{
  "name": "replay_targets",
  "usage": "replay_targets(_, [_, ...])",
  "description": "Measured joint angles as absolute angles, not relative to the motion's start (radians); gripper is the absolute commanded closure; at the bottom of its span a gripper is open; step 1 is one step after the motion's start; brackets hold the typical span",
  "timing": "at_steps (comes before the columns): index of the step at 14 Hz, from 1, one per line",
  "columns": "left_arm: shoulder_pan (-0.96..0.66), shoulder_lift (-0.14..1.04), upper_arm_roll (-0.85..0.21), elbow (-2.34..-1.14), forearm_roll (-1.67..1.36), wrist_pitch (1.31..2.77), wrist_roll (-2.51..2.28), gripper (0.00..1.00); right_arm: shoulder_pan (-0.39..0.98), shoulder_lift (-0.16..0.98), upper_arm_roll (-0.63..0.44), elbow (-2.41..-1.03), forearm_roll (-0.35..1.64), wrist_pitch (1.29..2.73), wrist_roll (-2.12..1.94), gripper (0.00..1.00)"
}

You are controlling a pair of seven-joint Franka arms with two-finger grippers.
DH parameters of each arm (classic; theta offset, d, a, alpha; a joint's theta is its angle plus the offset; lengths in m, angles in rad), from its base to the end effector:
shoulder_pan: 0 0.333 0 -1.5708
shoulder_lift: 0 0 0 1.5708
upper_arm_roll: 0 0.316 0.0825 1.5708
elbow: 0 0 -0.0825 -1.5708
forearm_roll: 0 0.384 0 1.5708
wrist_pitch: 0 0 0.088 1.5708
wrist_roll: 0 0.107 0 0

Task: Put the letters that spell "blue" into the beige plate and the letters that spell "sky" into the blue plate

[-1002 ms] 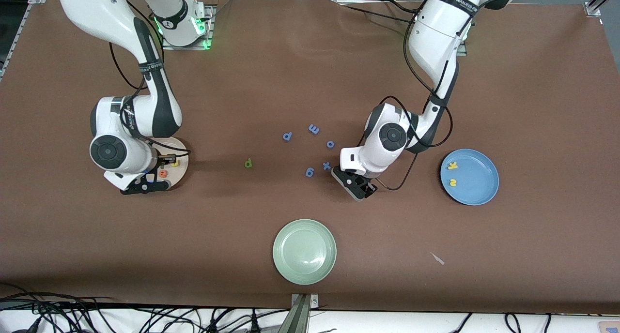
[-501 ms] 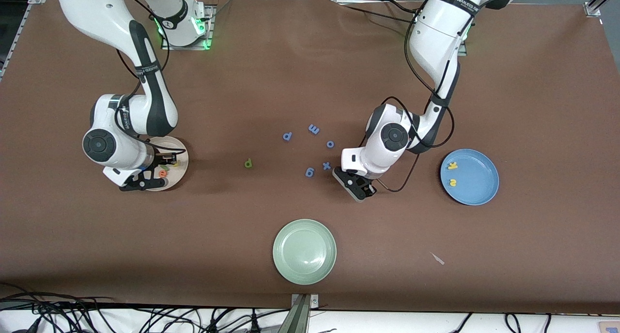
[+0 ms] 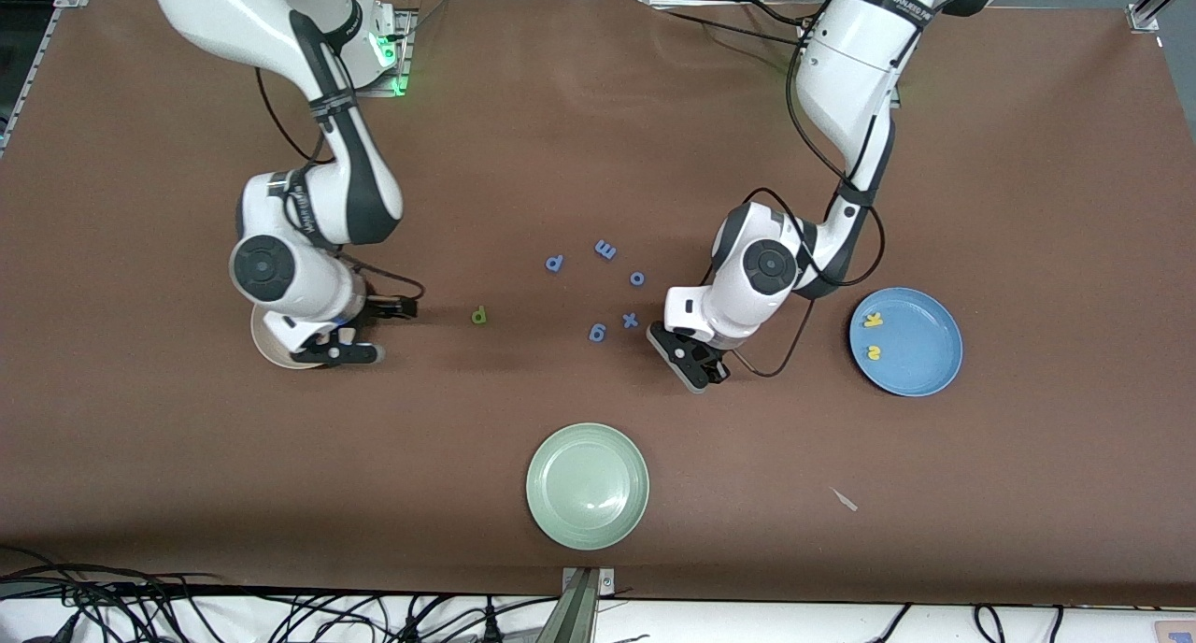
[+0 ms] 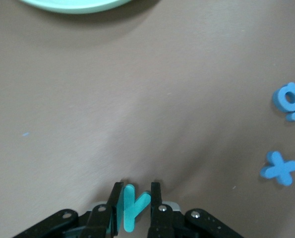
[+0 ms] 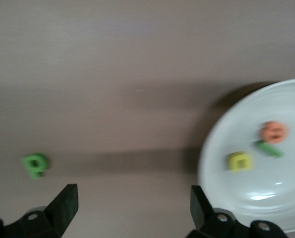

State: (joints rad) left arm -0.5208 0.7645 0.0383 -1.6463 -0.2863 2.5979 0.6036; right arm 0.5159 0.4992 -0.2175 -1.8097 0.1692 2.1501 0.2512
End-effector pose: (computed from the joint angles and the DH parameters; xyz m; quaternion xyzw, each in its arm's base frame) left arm 0.6227 -0.3238 0.1842 0.9009 -0.4175 0.0980 0.0665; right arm 0.6015 0.2016 0.2604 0.9972 -0.0188 -0.0728 0.0053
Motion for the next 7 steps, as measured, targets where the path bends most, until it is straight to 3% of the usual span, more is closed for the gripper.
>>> replay_targets(3, [-0.444, 0.684, 0.043, -1.676, -0.286, 2.472, 0.613, 0.79, 0.523, 0.521, -0.15, -1.798, 0.169, 2.192, 0.346, 0.0])
replay_targets(7, [-0.274, 0.521, 0.049, -1.848, -0.286, 2.378, 0.695, 0.79, 0.573, 0.581, -0.132, -1.798, 0.169, 2.293, 0.376, 0.0])
